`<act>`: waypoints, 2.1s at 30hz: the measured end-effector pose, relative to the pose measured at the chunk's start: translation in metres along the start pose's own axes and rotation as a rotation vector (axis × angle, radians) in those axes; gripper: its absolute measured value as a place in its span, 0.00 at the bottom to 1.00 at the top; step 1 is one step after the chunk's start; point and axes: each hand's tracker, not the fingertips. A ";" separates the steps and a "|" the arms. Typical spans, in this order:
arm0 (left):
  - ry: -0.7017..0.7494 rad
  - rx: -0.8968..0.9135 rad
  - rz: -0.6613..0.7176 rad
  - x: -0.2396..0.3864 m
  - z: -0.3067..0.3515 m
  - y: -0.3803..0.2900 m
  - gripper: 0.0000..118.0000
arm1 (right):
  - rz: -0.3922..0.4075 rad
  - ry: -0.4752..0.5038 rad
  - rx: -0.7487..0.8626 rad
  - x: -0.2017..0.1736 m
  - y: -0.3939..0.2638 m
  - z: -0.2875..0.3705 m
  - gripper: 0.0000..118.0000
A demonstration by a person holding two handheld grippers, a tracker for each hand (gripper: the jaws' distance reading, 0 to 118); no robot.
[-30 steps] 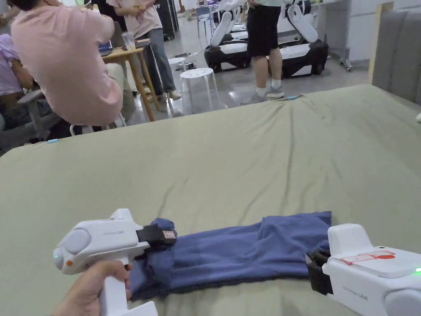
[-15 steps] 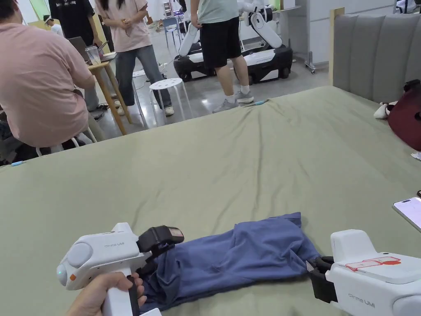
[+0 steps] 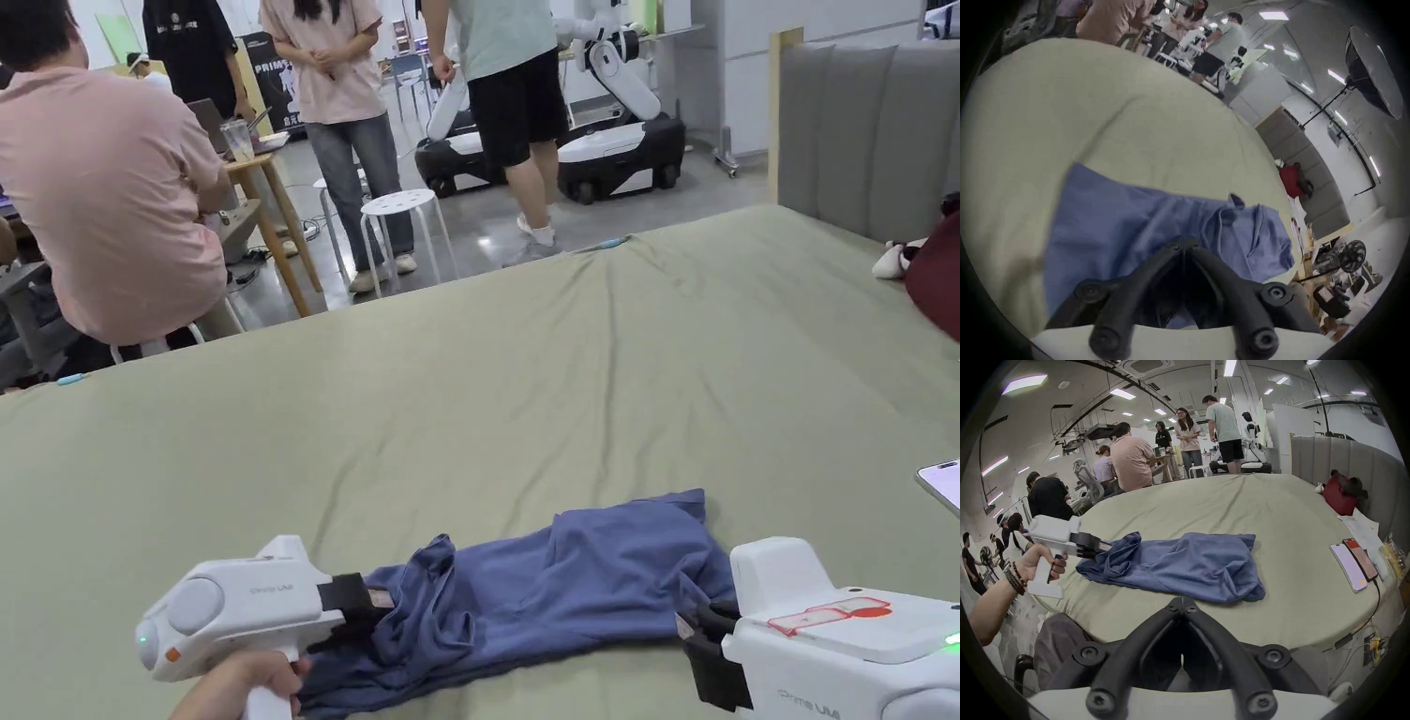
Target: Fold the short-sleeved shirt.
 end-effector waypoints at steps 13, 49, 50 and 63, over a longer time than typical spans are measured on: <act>-0.167 0.052 -0.088 0.043 -0.011 -0.006 0.00 | -0.015 -0.057 -0.004 0.019 0.001 0.010 0.00; -0.006 0.216 0.136 -0.086 0.075 -0.019 0.10 | 0.000 -0.029 -0.047 0.006 0.002 -0.011 0.00; -0.016 0.233 0.163 -0.095 0.083 -0.019 0.09 | 0.002 -0.027 -0.046 0.005 0.002 -0.011 0.00; 0.078 0.388 0.188 -0.115 0.186 -0.029 0.09 | 0.017 0.041 -0.052 -0.010 0.001 -0.026 0.00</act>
